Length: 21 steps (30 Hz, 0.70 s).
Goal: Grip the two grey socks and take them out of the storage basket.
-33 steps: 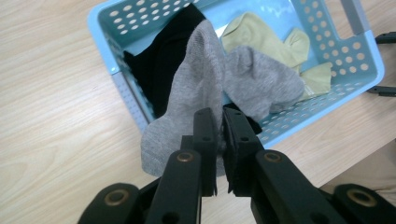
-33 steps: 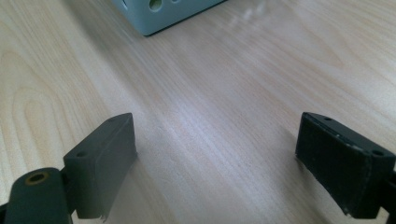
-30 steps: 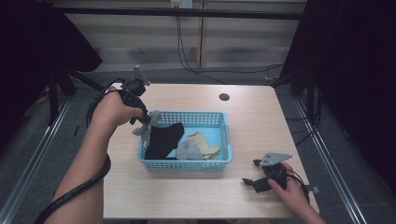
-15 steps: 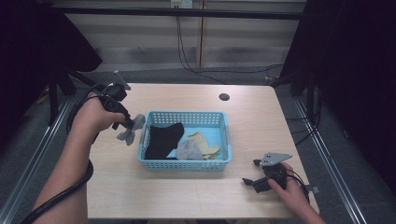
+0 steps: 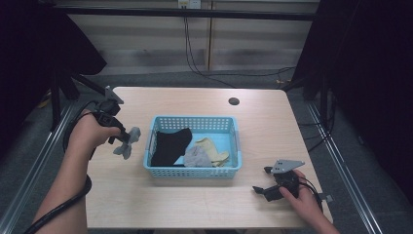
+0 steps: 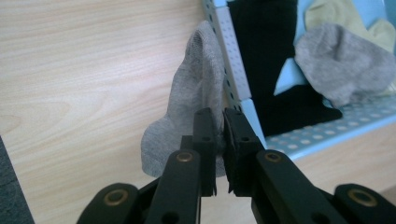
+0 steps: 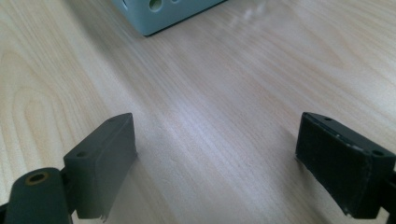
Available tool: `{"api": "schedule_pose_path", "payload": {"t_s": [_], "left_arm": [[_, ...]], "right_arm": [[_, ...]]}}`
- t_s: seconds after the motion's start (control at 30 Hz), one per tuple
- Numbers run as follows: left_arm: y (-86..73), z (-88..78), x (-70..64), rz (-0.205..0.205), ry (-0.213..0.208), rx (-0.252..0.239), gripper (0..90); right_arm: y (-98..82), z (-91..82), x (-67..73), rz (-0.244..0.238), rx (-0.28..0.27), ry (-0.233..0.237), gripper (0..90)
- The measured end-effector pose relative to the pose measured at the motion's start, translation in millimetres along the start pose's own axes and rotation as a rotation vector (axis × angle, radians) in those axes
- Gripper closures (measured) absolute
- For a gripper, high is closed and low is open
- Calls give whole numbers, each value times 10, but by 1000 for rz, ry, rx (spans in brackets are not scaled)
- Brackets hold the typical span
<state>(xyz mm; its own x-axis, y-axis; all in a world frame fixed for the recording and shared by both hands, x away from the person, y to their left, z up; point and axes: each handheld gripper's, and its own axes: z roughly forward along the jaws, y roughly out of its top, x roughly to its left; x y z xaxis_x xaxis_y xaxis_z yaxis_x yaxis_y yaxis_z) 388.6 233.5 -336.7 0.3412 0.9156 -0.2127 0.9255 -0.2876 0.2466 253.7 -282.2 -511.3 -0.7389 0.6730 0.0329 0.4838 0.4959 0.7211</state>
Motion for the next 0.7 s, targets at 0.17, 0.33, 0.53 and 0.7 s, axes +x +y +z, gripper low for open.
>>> {"api": "schedule_pose_path", "payload": {"t_s": [0.17, 0.33, 0.53, 0.7], "left_arm": [[-19, 135, 52, -19, 17, -5, 839], [-20, 273, 77, -27, 29, -9, 839], [7, 391, 84, -26, 61, -20, 838], [30, 527, 91, -32, 59, -10, 838]], "right_arm": [[0, 0, 0, 0, 0, 0, 118], [0, 0, 0, 0, 0, 0, 118], [0, 0, 1, 1, 0, 0, 118], [-1, 1, 0, -1, -1, -1, 118]]}}
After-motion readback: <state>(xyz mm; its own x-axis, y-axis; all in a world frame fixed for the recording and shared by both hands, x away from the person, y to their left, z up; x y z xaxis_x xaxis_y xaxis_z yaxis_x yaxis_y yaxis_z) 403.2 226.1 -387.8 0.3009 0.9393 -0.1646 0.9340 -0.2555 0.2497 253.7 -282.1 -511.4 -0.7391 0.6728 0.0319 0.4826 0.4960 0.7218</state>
